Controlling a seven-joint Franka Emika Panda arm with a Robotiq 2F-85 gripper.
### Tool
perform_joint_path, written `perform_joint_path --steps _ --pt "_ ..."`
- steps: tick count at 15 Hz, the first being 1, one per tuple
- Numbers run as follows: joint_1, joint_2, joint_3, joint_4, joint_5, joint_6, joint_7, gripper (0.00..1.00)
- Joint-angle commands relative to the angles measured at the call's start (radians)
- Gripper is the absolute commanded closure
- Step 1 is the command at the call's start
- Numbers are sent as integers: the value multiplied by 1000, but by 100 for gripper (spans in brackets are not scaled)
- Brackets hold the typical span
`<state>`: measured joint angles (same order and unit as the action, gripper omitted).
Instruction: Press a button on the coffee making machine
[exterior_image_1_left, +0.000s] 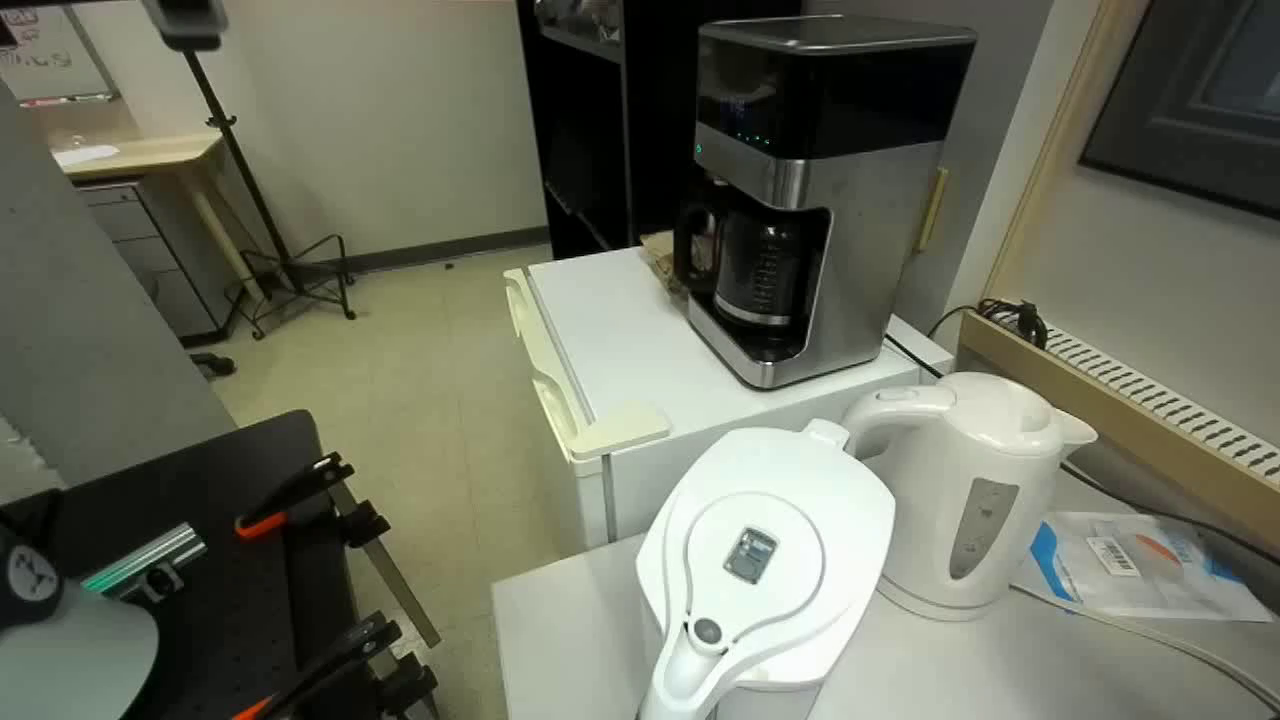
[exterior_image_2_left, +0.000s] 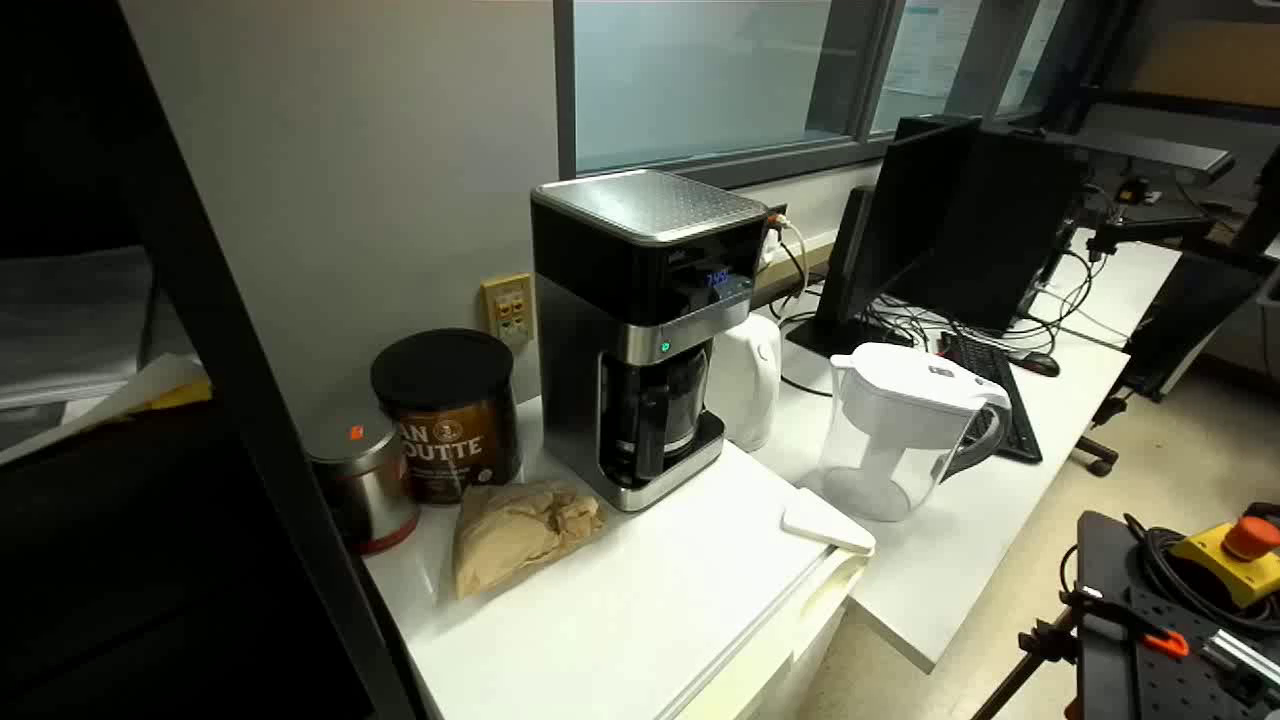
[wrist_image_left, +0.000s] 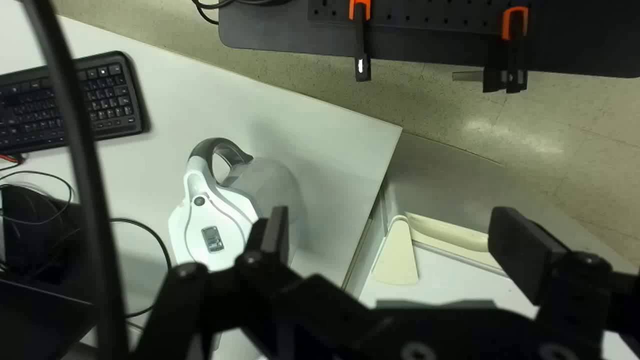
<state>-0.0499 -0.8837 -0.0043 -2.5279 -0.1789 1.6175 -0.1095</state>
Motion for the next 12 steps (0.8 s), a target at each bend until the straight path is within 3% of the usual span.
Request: perform_joint_path --steps 1,12 --pt "20 1 -13 3 -9 -4 12 0" --pt "31 17 -6 -9 -28 32 1 0"
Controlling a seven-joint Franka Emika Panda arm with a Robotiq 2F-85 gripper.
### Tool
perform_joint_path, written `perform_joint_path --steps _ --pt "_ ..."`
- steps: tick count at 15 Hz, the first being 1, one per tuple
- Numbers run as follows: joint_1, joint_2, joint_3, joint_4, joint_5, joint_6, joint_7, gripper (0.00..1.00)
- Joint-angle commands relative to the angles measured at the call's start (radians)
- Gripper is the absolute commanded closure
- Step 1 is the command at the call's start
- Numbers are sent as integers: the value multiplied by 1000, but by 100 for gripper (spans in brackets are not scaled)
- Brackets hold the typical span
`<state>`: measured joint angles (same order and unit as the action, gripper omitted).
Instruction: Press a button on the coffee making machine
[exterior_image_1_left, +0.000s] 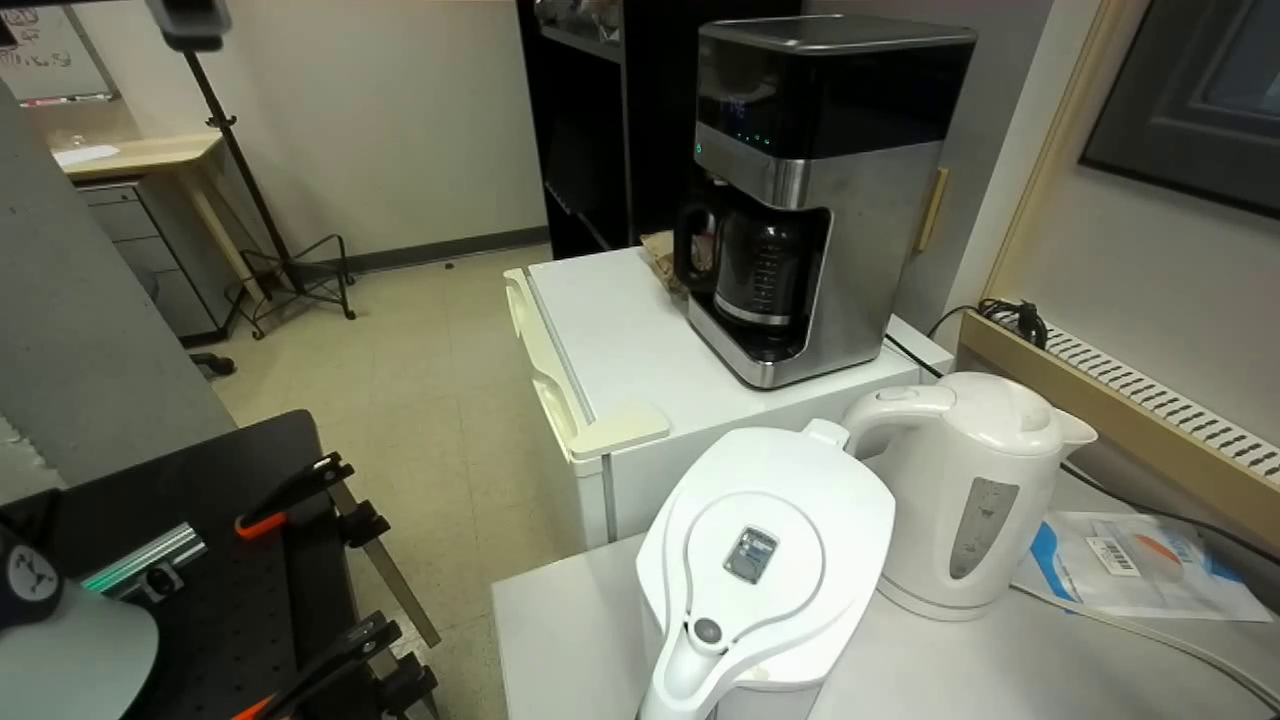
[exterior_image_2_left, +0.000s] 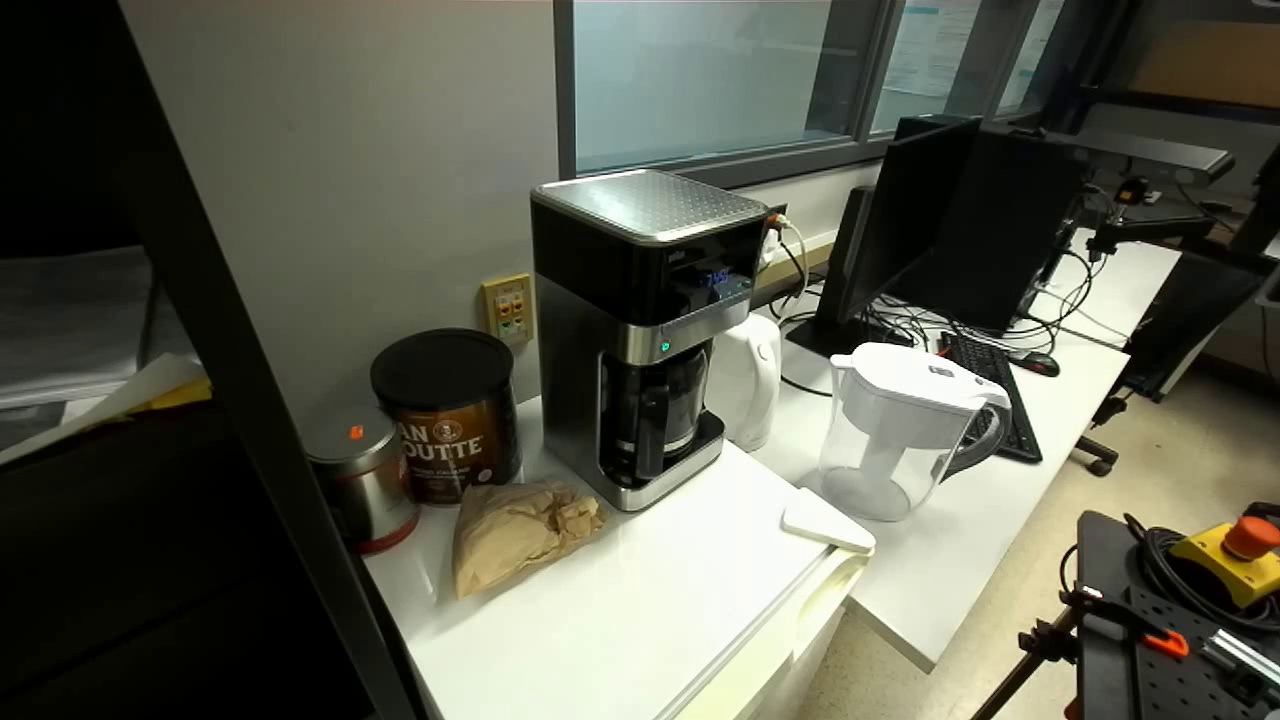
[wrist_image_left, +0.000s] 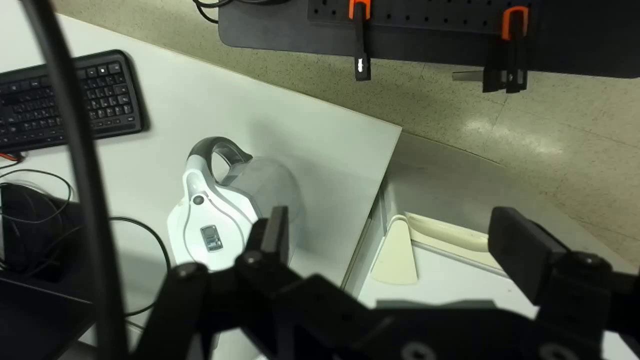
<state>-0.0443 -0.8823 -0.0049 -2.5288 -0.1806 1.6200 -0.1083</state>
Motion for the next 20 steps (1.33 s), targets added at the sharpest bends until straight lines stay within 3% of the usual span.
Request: perform_joint_path --steps 1,7,8,9,11,18,20 --pt "32 25 -5 -11 -31 50 -6 0" --pt "65 129 33 -21 -91 232 1 0" --pt "70 149 42 -26 -102 271 3 25" --pt "73 176 47 -26 -109 311 6 26" --pt "74 233 60 -25 -126 403 15 40" --pt "39 457 115 16 -225 704 92 94" --pt "22 513 135 34 -278 778 141 100"
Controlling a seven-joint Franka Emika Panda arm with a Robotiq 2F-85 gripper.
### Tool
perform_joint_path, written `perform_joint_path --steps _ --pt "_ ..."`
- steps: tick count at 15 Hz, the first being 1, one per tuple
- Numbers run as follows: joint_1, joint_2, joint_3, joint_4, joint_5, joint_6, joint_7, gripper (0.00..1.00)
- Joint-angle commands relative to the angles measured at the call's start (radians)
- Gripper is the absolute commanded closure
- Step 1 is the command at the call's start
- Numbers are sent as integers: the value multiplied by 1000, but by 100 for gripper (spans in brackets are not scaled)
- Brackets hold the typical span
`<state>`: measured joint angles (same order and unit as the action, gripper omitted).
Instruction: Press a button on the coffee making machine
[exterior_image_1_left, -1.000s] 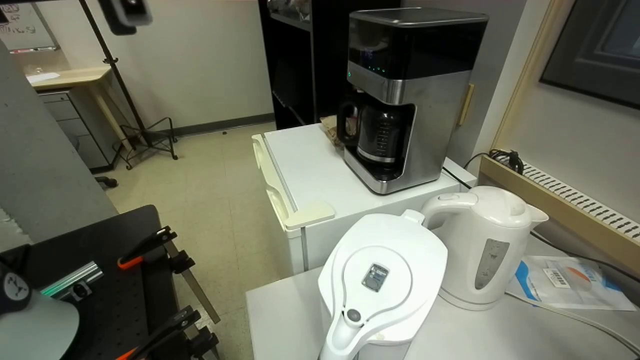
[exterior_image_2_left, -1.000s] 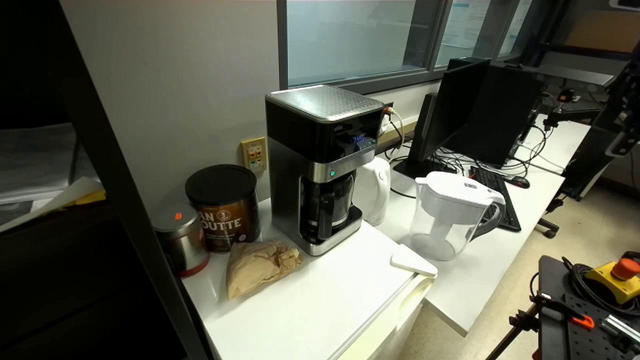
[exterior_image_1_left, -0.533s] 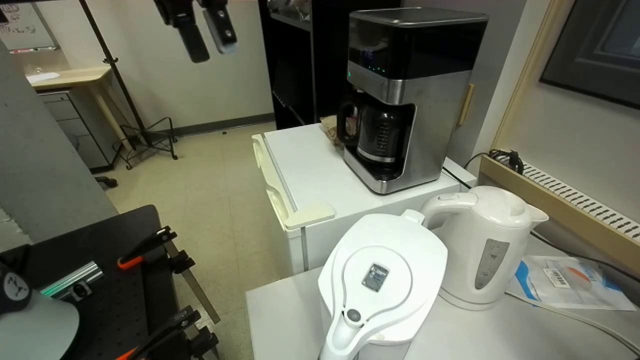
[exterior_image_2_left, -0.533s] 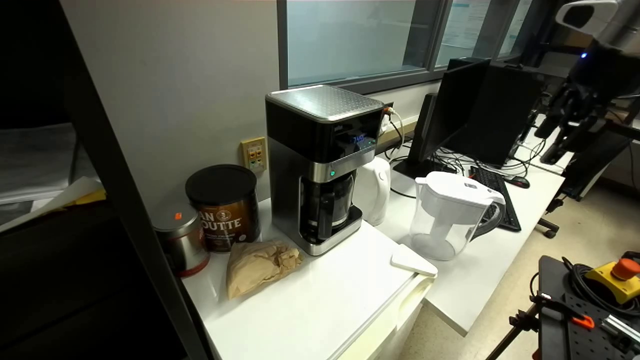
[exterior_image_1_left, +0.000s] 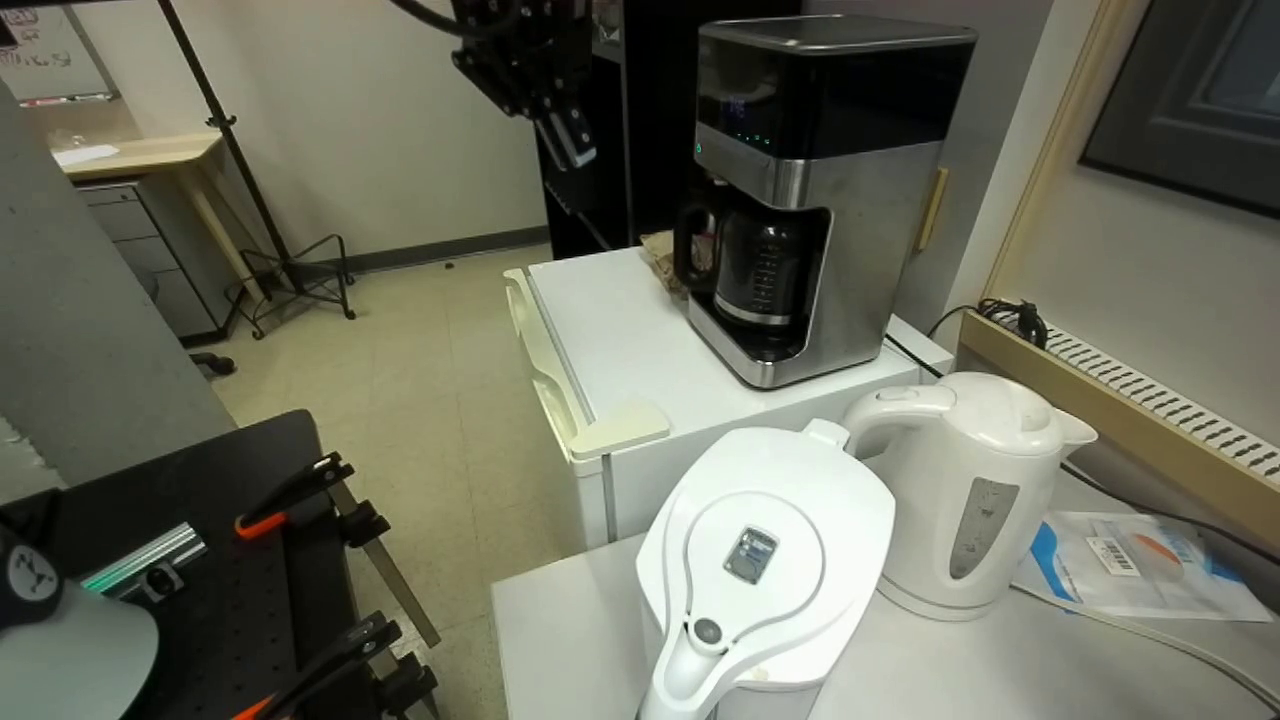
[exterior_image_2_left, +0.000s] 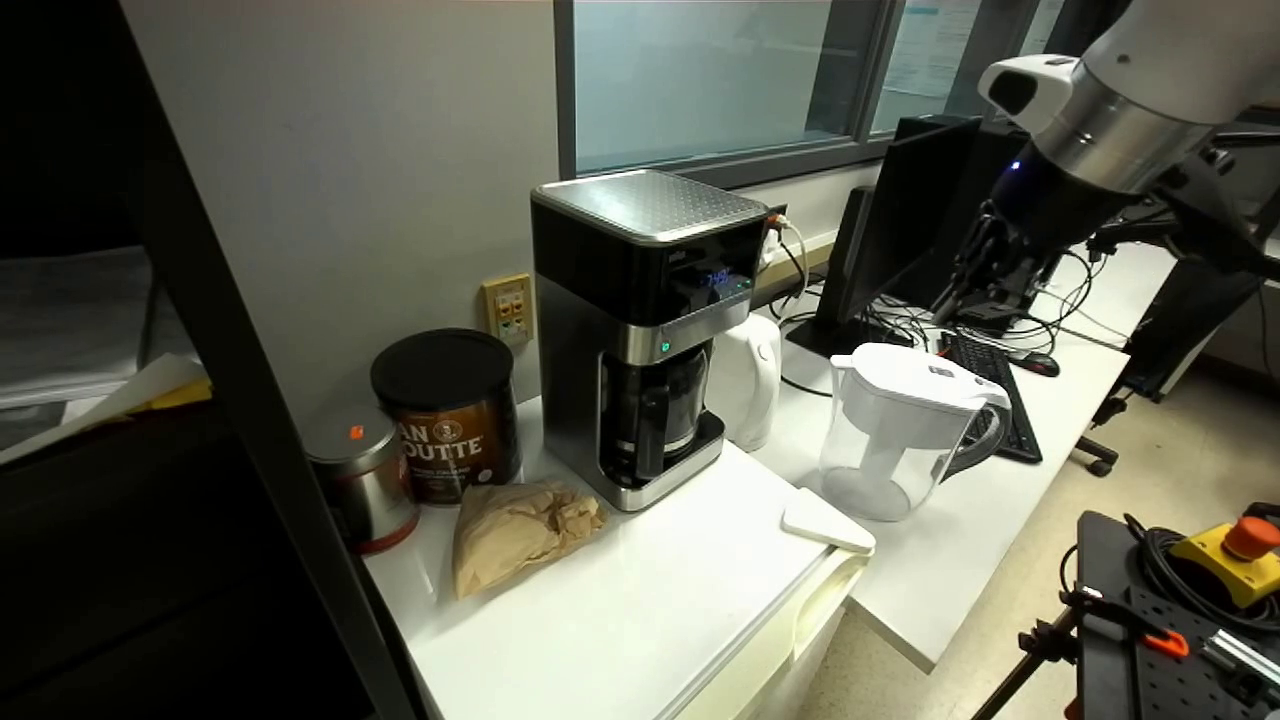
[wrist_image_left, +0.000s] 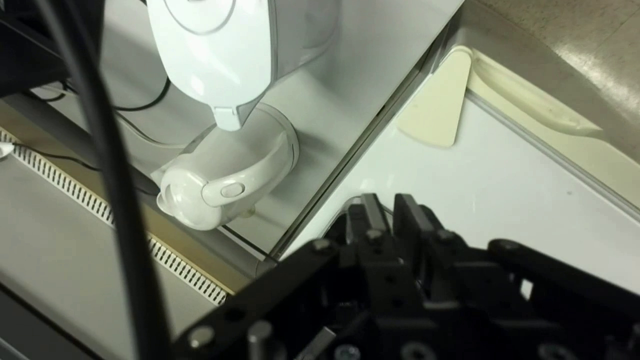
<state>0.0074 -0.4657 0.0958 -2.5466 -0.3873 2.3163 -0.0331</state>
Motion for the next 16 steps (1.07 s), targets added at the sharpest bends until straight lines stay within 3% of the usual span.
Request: perform_joint_path --steps 1,4,8,16 --pt "-40 121 45 60 -105 117 95 100" --pt "-76 194 83 101 -228 193 206 100" --pt "-79 289 88 176 -357 203 333 100" --pt "-24 457 49 325 -464 199 457 100"
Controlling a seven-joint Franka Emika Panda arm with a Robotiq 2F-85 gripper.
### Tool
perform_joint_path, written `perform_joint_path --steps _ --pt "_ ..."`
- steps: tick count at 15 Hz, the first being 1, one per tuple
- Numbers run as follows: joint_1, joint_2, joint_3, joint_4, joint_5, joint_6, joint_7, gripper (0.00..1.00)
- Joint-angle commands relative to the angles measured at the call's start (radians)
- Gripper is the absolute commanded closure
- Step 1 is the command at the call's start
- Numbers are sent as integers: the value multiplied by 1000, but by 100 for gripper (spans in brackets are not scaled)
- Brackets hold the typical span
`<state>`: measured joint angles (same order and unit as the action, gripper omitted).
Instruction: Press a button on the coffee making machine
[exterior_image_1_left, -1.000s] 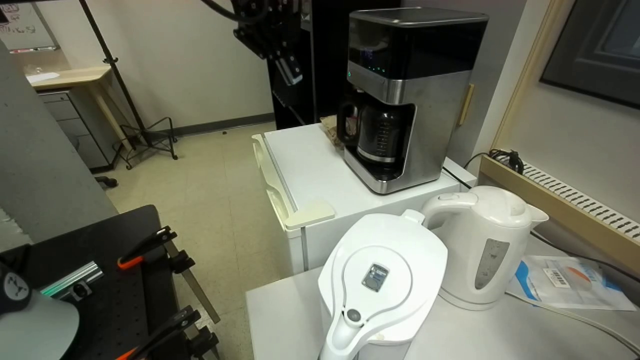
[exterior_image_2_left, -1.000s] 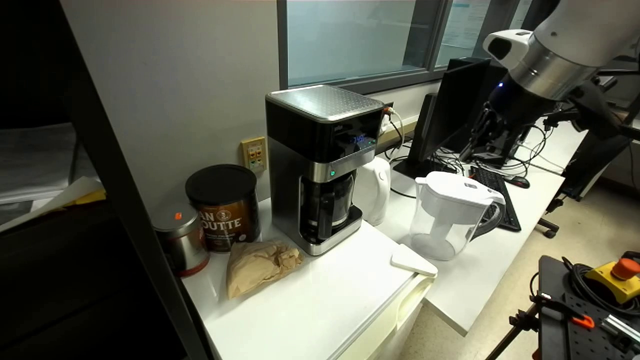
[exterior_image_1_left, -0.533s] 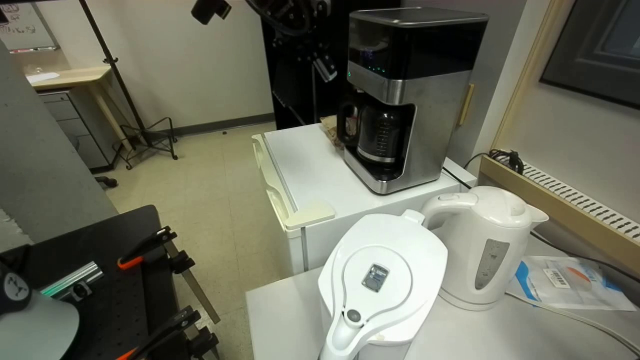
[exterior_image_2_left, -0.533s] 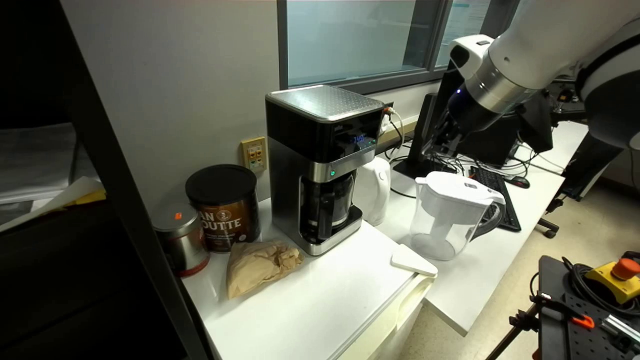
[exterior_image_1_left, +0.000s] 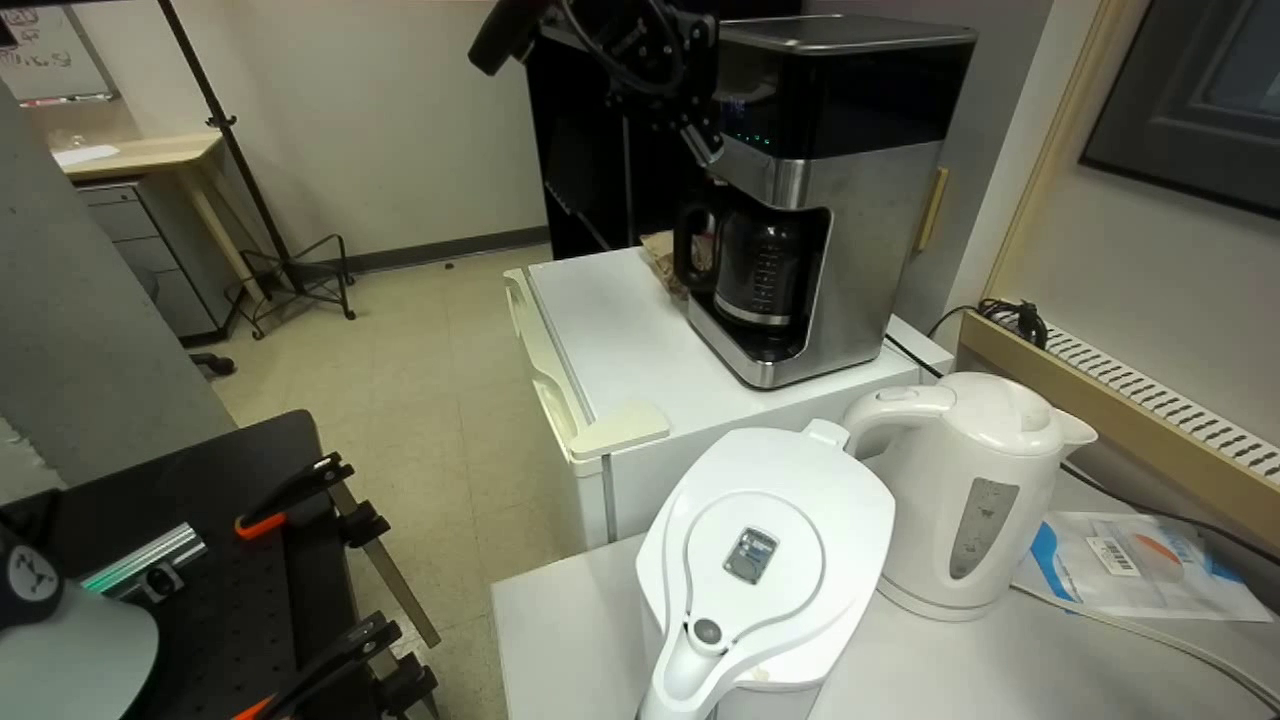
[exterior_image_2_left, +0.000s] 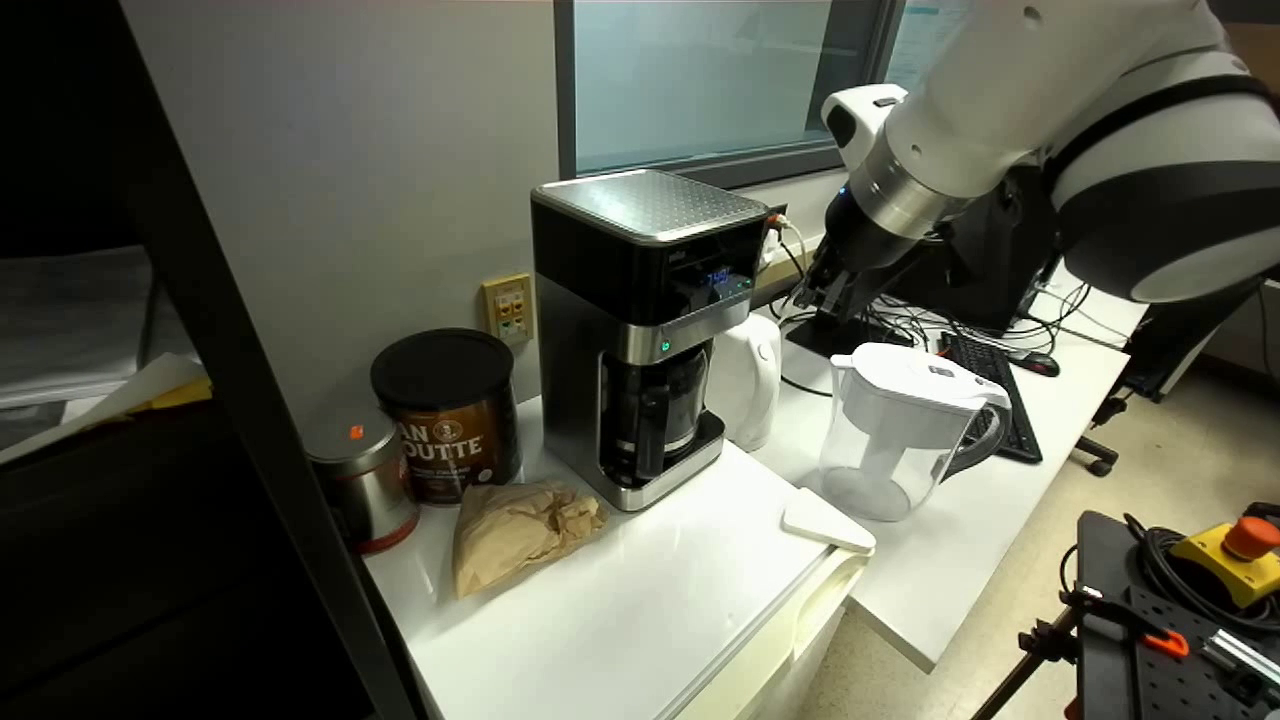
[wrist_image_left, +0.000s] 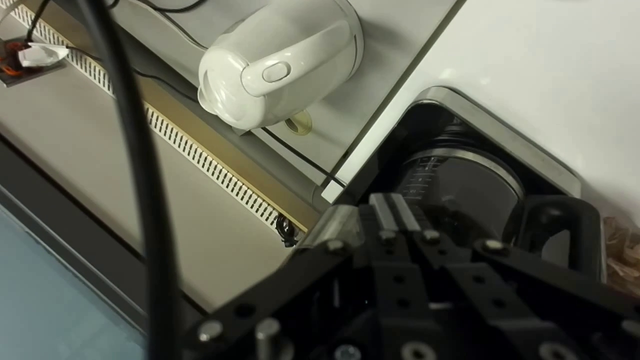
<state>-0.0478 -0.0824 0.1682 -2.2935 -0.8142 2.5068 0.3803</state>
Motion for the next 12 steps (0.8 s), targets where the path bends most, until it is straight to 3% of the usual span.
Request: perform_joint_path --steps 1,12 --pt "39 90 -29 86 -40 9 49 100" --pt "98 201 -88 195 -59 11 70 100"
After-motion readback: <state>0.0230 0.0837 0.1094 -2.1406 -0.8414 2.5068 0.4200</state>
